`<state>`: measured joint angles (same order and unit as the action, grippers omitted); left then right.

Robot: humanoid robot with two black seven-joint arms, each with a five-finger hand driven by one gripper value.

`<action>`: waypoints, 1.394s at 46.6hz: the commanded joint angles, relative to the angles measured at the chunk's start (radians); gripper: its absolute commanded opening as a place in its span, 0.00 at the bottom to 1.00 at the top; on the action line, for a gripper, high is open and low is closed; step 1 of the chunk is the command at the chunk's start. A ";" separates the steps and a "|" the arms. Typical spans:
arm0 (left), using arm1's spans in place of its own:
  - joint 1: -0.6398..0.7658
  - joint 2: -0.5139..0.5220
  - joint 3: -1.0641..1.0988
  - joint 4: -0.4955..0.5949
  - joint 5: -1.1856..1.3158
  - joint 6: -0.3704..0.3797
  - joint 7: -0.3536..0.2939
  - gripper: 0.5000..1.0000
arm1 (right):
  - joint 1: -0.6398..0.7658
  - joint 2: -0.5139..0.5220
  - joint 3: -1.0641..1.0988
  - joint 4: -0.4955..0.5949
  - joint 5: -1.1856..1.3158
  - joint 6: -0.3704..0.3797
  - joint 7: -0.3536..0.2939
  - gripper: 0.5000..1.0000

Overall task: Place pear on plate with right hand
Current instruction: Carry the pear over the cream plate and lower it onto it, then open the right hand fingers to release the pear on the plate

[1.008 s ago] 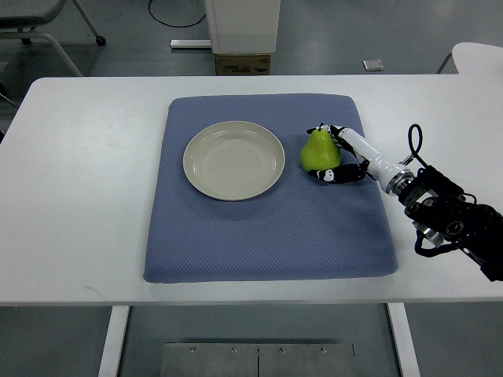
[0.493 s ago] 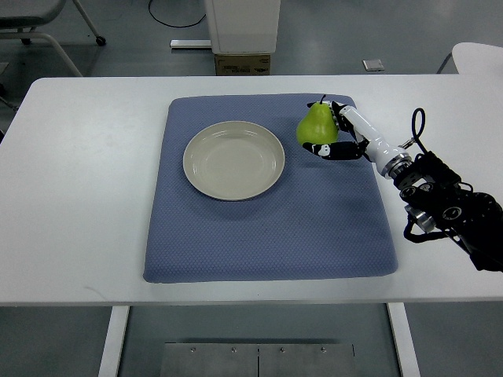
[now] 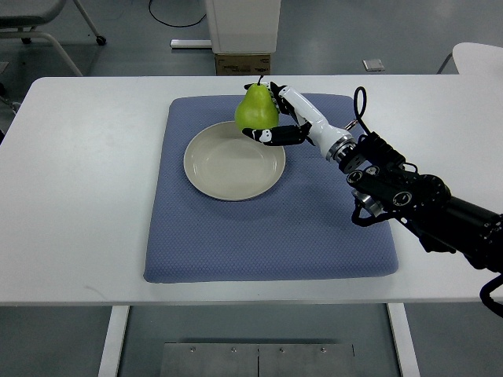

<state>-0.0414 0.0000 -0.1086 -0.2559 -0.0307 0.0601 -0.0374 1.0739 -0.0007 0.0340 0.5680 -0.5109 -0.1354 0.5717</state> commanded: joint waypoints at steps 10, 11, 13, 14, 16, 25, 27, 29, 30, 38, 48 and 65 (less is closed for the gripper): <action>0.000 0.000 0.000 0.000 0.000 0.000 -0.001 1.00 | 0.008 0.001 -0.008 0.000 -0.009 -0.015 -0.027 0.00; 0.000 0.000 0.001 0.000 0.000 0.000 -0.001 1.00 | 0.006 0.001 -0.009 0.000 -0.009 -0.015 -0.027 0.00; 0.000 0.000 0.000 0.000 0.000 0.000 0.001 1.00 | 0.005 0.001 -0.011 0.000 -0.009 -0.015 -0.027 0.00; 0.000 0.000 0.000 0.000 0.000 0.000 -0.001 1.00 | 0.003 0.001 -0.013 0.000 -0.009 -0.015 -0.027 0.00; 0.000 0.000 0.001 0.000 0.000 0.000 -0.001 1.00 | 0.001 0.001 -0.023 0.001 -0.009 -0.013 -0.027 0.00; 0.000 0.000 0.000 0.000 0.000 0.000 -0.001 1.00 | -0.006 0.001 -0.036 0.033 -0.006 -0.001 -0.016 0.00; 0.000 0.000 0.000 0.000 0.000 0.000 -0.001 1.00 | -0.008 0.001 -0.037 0.047 -0.006 -0.001 -0.015 0.00; 0.000 0.000 0.000 0.000 0.000 0.000 -0.001 1.00 | -0.009 0.001 -0.042 0.058 -0.006 0.002 -0.012 0.00; 0.000 0.000 0.000 0.000 0.000 0.000 -0.001 1.00 | -0.009 0.001 -0.046 0.062 -0.006 0.003 -0.009 0.00; 0.000 0.000 0.000 0.000 0.000 0.000 -0.001 1.00 | -0.026 0.001 -0.074 0.078 -0.006 0.005 -0.004 0.00; 0.000 0.000 0.000 0.000 0.000 0.000 -0.001 1.00 | -0.063 0.001 -0.105 0.073 -0.009 0.003 0.000 0.00; 0.000 0.000 0.000 0.000 0.000 0.000 0.001 1.00 | -0.065 0.001 -0.069 0.061 0.002 0.000 0.000 1.00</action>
<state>-0.0414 0.0000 -0.1082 -0.2562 -0.0307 0.0599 -0.0377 1.0088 0.0000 -0.0522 0.6283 -0.5102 -0.1348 0.5724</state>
